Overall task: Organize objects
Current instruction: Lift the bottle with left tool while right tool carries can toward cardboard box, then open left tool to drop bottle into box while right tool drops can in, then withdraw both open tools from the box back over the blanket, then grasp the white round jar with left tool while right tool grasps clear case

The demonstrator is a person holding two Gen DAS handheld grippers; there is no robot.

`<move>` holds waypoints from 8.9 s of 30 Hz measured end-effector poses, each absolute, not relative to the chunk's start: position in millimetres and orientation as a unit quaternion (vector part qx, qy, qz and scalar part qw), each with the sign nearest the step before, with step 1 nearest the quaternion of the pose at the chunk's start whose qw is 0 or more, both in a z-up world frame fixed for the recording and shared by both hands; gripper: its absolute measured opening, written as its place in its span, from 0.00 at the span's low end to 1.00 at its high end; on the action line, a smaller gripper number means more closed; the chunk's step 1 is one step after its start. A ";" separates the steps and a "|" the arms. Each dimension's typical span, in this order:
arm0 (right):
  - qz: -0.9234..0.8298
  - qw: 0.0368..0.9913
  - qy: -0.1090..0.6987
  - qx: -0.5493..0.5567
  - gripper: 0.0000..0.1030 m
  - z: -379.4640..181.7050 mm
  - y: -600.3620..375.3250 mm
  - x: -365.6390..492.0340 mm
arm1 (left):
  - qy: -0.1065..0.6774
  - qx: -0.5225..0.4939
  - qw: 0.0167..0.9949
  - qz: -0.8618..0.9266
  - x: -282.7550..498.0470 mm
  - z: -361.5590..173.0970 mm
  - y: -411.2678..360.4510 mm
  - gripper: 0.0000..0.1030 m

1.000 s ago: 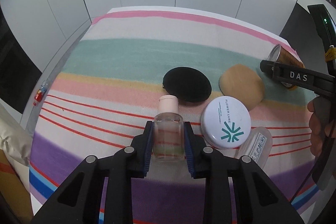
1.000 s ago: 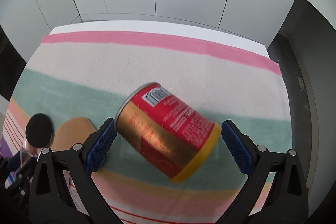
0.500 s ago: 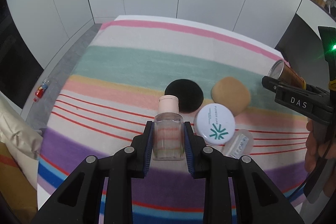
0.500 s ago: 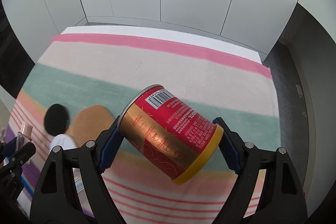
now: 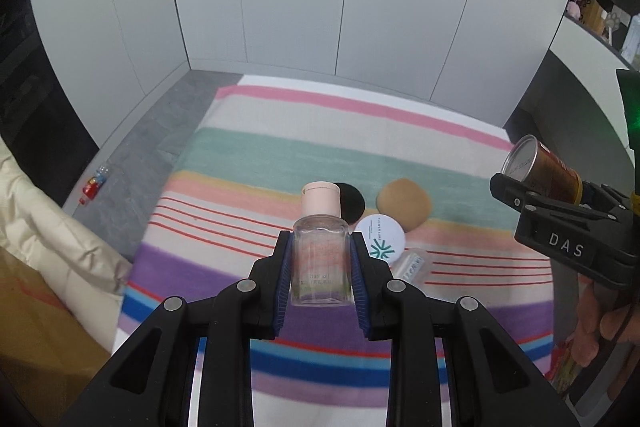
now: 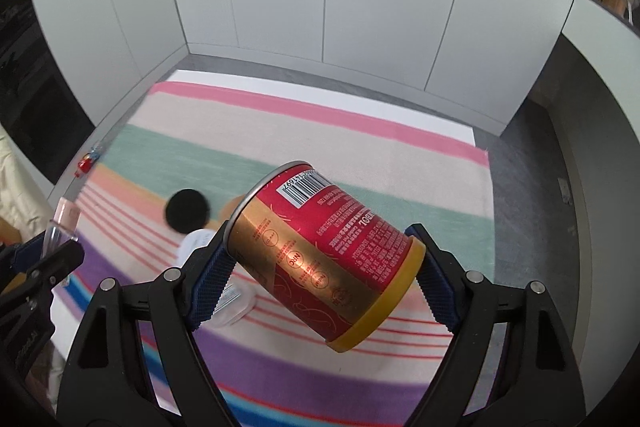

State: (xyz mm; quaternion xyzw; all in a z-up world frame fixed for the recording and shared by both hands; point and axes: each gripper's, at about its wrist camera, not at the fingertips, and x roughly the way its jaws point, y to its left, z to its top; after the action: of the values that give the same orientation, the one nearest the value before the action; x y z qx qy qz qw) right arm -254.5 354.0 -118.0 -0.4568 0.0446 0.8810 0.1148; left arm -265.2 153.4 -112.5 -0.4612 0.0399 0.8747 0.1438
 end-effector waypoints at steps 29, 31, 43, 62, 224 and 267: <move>0.913 0.017 0.003 -0.407 0.83 -11.3 198.2 -178.7 | -0.026 -0.400 0.062 0.914 -158.1 -15.5 13.6 0.27; 0.914 0.009 0.000 -0.405 0.83 -10.4 187.4 -178.3 | -0.031 -0.395 0.055 0.917 -149.2 -10.5 3.6 0.27; 0.921 -0.051 -0.017 -0.386 0.83 -2.2 116.9 -177.9 | -0.062 -0.386 0.011 0.920 -132.7 -5.4 -65.2 0.27; 0.912 -0.135 -0.038 -0.385 0.83 -6.4 30.7 -183.3 | -0.077 -0.383 -0.057 0.919 -114.3 -17.9 -145.4 0.27; 0.867 0.060 0.013 -0.494 1.00 -123.8 279.0 -194.7 | 0.062 -0.443 0.114 0.887 -214.7 -113.8 93.0 1.00; 0.843 0.100 0.046 -0.526 0.56 -238.1 379.4 -237.1 | 0.117 -0.472 0.183 0.854 -295.6 -236.6 234.2 0.95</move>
State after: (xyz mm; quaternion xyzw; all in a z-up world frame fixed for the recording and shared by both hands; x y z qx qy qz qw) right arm -237.1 379.4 -238.1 -0.5261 0.0456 0.8433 0.1002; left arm -295.6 234.2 -236.6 -0.4725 0.1174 0.8541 0.1829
